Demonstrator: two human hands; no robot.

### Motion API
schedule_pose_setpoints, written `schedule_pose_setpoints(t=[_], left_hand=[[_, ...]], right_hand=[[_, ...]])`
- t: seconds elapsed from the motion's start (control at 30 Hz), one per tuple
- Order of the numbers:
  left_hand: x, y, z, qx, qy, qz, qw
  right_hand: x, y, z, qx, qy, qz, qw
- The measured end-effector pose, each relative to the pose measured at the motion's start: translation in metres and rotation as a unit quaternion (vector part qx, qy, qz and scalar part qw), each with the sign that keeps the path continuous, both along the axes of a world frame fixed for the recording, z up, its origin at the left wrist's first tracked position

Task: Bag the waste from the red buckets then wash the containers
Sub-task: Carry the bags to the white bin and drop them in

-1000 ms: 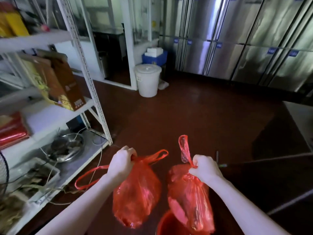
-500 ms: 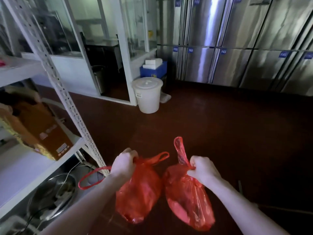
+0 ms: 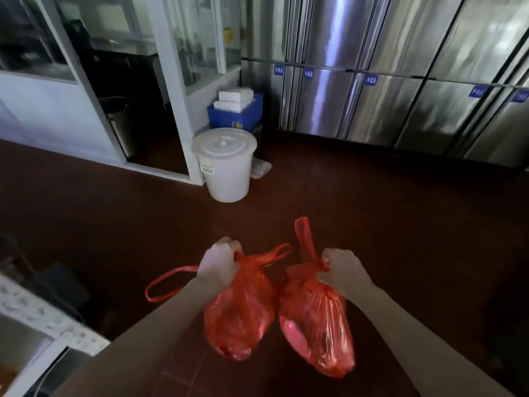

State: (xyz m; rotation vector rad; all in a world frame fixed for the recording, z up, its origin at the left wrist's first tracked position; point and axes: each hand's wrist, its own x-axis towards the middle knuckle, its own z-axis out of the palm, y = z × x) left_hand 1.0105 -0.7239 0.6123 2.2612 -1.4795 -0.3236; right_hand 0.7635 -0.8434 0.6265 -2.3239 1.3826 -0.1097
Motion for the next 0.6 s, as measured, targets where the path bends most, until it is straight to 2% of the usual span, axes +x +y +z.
schedule_pose_setpoints(t=[0.33,0.6], left_hand=[[0.123,-0.262,-0.022,-0.004,-0.003,0.011,1.0],[0.225,-0.447,-0.017,-0.003,0.0,0.048,0.999]], right_hand=[[0.127,-0.273,-0.023,0.011,-0.017,0.016,1.0],[0.227,-0.475,-0.009,0.005,-0.036,0.05,0.998]])
